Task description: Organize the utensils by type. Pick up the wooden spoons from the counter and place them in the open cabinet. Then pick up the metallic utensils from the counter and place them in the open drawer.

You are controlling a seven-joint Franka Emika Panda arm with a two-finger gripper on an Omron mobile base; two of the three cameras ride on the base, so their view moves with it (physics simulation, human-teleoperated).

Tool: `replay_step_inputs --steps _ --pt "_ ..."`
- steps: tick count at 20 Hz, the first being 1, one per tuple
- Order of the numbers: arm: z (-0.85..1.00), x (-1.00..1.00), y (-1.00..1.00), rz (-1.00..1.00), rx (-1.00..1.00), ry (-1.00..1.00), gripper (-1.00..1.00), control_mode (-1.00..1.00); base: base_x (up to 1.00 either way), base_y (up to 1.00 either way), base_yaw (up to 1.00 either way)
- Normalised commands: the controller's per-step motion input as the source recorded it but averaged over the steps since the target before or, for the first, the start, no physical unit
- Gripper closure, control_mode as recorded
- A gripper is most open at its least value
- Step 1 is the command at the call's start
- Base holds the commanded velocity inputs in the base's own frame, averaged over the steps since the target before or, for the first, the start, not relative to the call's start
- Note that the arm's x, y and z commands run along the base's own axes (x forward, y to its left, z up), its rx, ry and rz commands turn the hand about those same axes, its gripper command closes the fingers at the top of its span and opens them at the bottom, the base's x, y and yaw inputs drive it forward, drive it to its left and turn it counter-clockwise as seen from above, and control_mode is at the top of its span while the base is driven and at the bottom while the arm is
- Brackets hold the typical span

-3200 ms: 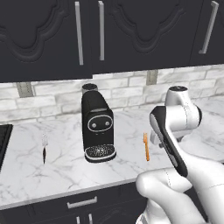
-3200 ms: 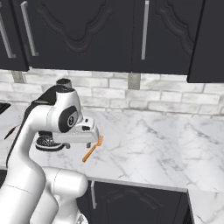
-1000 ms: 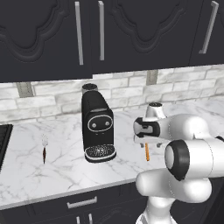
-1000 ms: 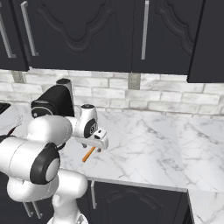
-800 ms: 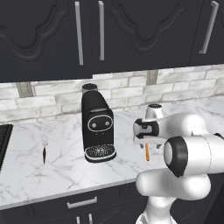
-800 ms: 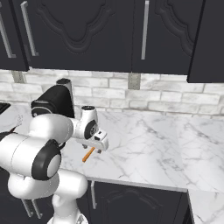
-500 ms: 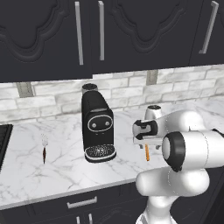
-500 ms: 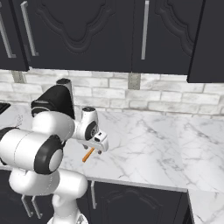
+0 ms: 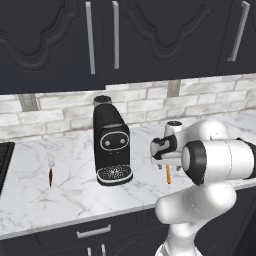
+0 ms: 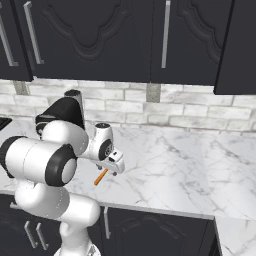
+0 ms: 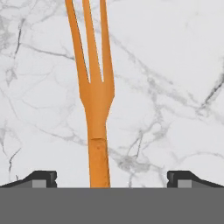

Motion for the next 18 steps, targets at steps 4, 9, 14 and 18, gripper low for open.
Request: replay_step_inputs --steps 4,9,14,18 --pt "-0.08 0.28 0.0 0.0 0.0 0.0 -1.0 -1.0 0.0 0.0 0.0" --pt "-0.13 0.18 0.0 0.0 0.0 0.0 -1.0 -1.0 0.0 0.0 0.0" --pt "-0.24 0.0 0.01 0.0 0.0 0.0 1.0 -1.0 0.0 0.0 0.0" --pt "-0.24 0.01 0.01 0.0 0.0 0.01 1.0 -1.0 0.0 0.0 0.0"
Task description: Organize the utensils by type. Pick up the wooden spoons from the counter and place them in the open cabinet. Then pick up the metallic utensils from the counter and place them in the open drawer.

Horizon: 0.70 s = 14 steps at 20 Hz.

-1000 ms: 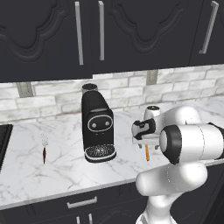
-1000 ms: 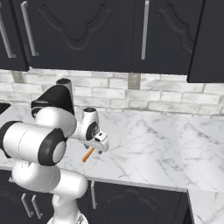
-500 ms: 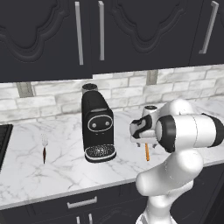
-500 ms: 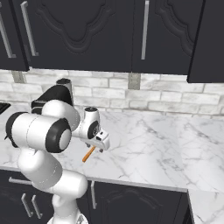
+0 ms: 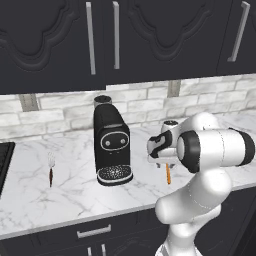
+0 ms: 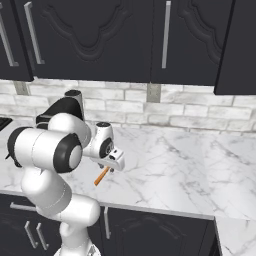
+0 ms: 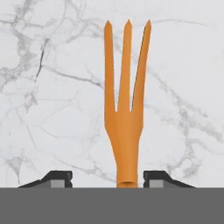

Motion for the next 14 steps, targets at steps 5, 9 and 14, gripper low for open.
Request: replay_step_inputs --steps 5,9,14 --pt "-0.06 -0.15 -0.05 0.0 0.0 0.0 1.0 -1.0 0.0 0.0 0.0" --pt "0.19 -0.47 -0.07 0.0 0.01 0.0 1.0 -1.0 0.0 0.0 0.0" --pt "0.63 -0.4 -0.02 0.02 0.0 0.0 1.0 -1.0 0.0 0.0 0.0"
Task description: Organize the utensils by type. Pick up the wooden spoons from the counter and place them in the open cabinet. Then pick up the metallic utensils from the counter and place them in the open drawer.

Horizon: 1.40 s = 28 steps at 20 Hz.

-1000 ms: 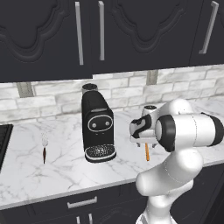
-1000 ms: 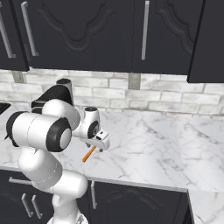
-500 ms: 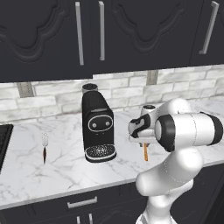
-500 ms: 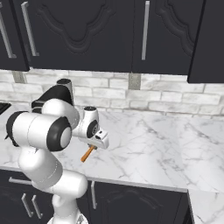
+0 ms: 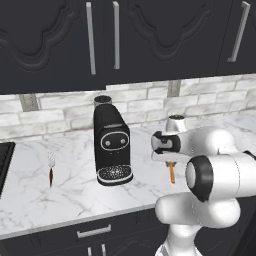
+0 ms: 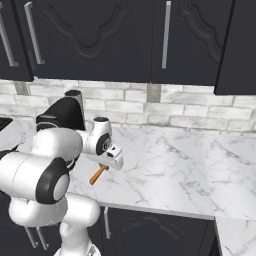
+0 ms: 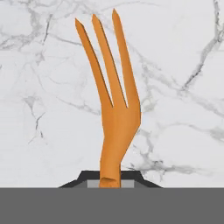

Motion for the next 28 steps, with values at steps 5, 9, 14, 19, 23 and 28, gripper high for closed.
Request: replay_step_inputs --steps 5,9,14,19,23,28 --pt "0.78 -0.35 0.0 0.27 -0.01 -0.02 1.0 -1.0 0.0 0.0 0.0" --pt "0.67 -0.4 0.0 0.62 -0.13 -0.09 1.0 -1.0 0.0 0.0 0.0" --pt "0.4 -0.59 0.0 0.86 -0.25 -0.1 1.0 -1.0 0.0 0.0 0.0" --pt "0.34 -0.66 0.0 0.8 -0.24 -0.05 1.0 -1.0 0.0 0.0 0.0" --pt "0.4 -0.5 0.0 0.63 -0.08 -0.01 1.0 -1.0 0.0 0.0 0.0" --pt "0.19 -0.27 0.0 0.4 0.0 -0.01 1.0 -1.0 0.0 0.0 0.0"
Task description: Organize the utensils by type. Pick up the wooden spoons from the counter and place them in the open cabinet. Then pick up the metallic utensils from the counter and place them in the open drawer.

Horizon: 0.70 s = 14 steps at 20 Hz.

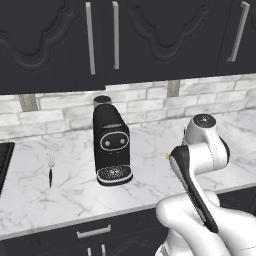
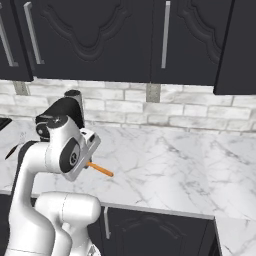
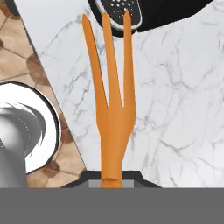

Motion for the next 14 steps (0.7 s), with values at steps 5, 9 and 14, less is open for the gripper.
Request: replay_step_inputs --steps 5,9,14 --pt "0.0 0.0 0.0 0.03 0.0 0.01 1.0 -1.0 0.0 0.0 0.0" --pt "0.0 0.0 0.0 0.0 0.0 0.0 1.0 -1.0 0.0 0.0 0.0" --pt "0.0 -0.06 0.0 0.0 0.0 0.0 1.0 -1.0 0.0 0.0 0.0"
